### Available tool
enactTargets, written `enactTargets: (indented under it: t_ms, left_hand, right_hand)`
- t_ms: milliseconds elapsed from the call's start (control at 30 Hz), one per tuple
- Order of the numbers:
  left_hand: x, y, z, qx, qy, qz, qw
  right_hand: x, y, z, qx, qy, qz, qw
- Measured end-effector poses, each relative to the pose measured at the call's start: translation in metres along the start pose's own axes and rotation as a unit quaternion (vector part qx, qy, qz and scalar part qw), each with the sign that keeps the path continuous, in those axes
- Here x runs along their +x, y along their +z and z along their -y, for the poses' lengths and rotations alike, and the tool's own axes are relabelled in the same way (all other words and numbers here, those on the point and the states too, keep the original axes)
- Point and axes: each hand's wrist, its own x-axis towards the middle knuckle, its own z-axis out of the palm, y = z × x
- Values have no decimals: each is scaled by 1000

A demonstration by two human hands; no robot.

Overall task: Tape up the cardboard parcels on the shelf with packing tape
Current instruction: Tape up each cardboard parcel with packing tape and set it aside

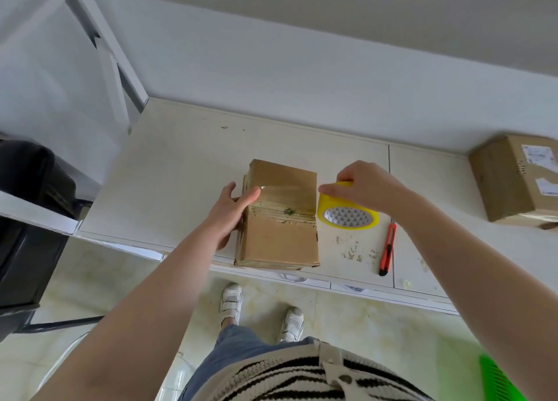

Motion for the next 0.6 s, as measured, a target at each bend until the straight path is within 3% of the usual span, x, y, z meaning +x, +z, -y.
enactTargets:
  t_ms: [167,367,467,600]
  left_hand:
    - [3,8,3,-25,16,9,1000]
    - [-4,33,4,125,67,-90,986]
    - [-1,32,6,147,66,-87,983]
    - [-1,32,6,157,86,-91,980]
  right_hand:
    - [2,20,14,-14,19,-16,1000]
    - [1,22,16,-43,24,-17,999]
    - [4,19,11,-35,57,6,998]
    - [7,23,-2,-104,82,30,991]
